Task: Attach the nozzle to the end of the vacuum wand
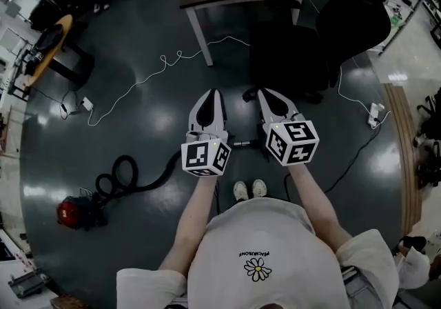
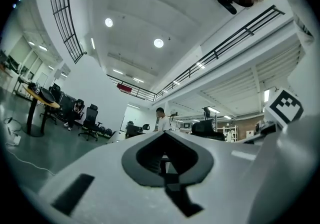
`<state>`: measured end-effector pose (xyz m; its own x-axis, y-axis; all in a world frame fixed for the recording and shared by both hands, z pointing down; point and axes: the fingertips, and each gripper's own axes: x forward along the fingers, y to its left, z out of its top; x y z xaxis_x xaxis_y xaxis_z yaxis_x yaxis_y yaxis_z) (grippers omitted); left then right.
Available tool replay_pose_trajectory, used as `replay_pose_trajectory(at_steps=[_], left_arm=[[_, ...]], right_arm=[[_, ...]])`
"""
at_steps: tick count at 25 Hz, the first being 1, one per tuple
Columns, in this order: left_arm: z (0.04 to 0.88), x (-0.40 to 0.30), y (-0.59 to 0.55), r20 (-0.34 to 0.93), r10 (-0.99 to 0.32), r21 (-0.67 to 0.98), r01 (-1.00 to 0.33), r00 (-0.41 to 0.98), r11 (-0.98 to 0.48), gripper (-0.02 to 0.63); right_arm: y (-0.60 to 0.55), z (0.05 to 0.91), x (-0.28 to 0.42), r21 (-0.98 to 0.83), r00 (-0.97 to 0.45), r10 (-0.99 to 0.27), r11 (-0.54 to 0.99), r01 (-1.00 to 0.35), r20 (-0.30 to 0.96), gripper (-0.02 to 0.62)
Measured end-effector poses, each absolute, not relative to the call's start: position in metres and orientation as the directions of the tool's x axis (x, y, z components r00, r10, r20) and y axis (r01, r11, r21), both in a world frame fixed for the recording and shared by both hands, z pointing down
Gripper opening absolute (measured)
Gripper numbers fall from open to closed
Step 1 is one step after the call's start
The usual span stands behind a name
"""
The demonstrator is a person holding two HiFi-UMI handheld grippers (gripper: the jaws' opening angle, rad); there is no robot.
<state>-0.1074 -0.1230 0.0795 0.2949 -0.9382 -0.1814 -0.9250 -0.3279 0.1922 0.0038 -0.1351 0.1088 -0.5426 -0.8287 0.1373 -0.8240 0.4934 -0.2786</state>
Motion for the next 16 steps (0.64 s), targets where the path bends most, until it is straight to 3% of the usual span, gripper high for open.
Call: replay_pose_trajectory(at_steps=[16], left_arm=[[0.053, -0.127, -0.113, -0.229, -0.927, 0.140, -0.932, 0.298, -0.334, 0.003]], right_arm=[[-0.121, 0.080, -0.020, -0.207, -0.579, -0.812, 0.555, -0.806, 0.072, 0.007]])
